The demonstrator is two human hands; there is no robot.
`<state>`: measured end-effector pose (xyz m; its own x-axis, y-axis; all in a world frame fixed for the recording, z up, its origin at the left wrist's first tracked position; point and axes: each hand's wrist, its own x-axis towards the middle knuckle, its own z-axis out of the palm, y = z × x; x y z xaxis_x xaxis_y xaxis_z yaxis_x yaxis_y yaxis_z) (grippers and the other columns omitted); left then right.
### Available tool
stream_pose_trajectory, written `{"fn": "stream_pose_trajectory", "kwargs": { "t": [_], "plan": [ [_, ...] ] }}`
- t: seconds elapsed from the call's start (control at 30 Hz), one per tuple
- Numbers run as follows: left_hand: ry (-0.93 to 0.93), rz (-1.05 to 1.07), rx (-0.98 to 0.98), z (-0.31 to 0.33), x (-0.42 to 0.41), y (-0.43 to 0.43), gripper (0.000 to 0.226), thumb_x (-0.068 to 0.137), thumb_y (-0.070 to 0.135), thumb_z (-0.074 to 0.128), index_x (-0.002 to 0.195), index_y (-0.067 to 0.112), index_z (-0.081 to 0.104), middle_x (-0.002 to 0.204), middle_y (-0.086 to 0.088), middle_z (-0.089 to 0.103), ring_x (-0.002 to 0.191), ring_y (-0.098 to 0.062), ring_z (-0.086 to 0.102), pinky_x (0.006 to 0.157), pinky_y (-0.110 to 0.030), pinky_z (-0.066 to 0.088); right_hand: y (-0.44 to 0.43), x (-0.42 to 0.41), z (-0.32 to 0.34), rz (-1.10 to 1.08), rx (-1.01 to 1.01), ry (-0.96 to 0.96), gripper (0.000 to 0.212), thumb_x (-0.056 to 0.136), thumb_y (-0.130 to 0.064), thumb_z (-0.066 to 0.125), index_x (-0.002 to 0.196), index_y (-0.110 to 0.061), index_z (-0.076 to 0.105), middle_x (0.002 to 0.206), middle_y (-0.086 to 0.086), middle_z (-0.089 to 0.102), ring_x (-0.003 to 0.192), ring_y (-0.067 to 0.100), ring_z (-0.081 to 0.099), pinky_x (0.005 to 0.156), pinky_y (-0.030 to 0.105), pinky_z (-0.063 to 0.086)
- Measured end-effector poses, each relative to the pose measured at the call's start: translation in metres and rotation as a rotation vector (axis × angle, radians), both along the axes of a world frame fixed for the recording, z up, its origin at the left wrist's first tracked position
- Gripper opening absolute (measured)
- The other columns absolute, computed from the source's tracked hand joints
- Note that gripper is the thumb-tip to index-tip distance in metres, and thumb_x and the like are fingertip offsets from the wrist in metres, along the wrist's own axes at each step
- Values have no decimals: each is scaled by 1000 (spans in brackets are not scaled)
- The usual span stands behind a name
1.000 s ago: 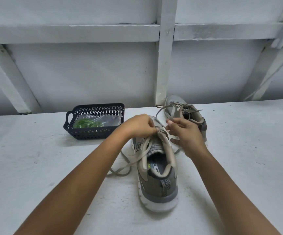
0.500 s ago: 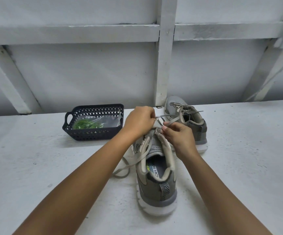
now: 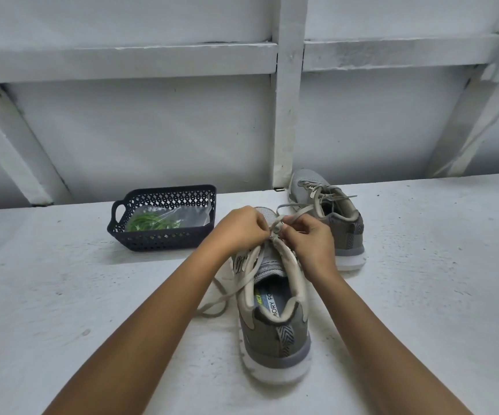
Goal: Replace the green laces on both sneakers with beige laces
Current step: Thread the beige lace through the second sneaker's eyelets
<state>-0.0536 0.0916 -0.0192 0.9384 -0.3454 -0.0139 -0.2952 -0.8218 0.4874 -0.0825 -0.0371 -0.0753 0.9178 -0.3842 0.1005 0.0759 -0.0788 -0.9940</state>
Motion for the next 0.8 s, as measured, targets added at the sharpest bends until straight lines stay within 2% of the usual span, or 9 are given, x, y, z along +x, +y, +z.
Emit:
{"fn": "stream_pose_trajectory", "kwargs": {
  "t": [0.1,0.2,0.3,0.37,0.47,0.5,0.57,0.67,0.8],
  "plan": [
    [77,0,-46,-2,3,-1,19,82,10,59,89,15,76,74,0,63,70,-11,53,57,-19,40,0,1,-1,-6,-102,-17,10,83,-3,67,81,-12,66,74,0,69,60,5,62,60,14,50],
    [118,34,-145,-10,4,-2,18,82,8,60,87,13,76,74,-6,67,57,-7,50,50,-15,38,1,0,-1,1,-192,-22,15,82,-6,69,75,-18,62,70,-8,66,58,-10,59,59,5,43],
    [156,66,-233,-19,4,-2,15,83,7,61,87,10,76,57,-1,60,39,1,45,39,-9,32,0,-2,0,5,-261,0,12,82,-10,69,73,-16,64,65,-12,62,56,-10,56,55,6,38],
    [172,69,-240,-23,5,-4,12,83,9,63,80,11,74,58,2,60,45,-1,47,45,-14,37,-1,-1,0,22,-302,23,12,83,-13,68,72,-17,66,64,-14,61,59,-6,54,55,7,37],
    [147,90,-236,-30,9,-7,18,80,12,64,65,22,62,69,3,63,74,-19,60,69,-25,45,-2,1,-1,35,-336,55,14,83,-15,68,70,-17,66,61,-13,59,60,-4,52,54,5,37],
    [149,94,-239,-32,9,-8,17,80,13,65,66,22,63,73,0,65,77,-21,62,70,-26,44,-2,1,-1,35,-344,65,15,83,-16,68,69,-18,66,60,-13,59,60,-4,52,53,5,36],
    [157,88,-264,-34,9,-8,10,81,14,65,75,18,72,81,-9,71,65,-14,57,64,-23,40,-3,2,-1,37,-345,75,18,83,-16,69,66,-20,64,61,-12,60,61,-3,52,54,6,35],
    [167,94,-302,-33,8,-7,11,82,14,66,84,14,77,76,-9,70,59,-8,49,64,-21,39,-2,2,-2,39,-312,83,28,82,-16,71,57,-25,60,60,-10,60,60,-2,52,57,12,38],
    [177,107,-248,-33,9,-9,19,83,15,60,66,15,69,59,1,59,59,-13,49,64,-25,40,2,5,-1,34,-217,145,15,82,-13,68,68,-7,67,70,4,66,68,11,56,68,26,45]
  ]
}}
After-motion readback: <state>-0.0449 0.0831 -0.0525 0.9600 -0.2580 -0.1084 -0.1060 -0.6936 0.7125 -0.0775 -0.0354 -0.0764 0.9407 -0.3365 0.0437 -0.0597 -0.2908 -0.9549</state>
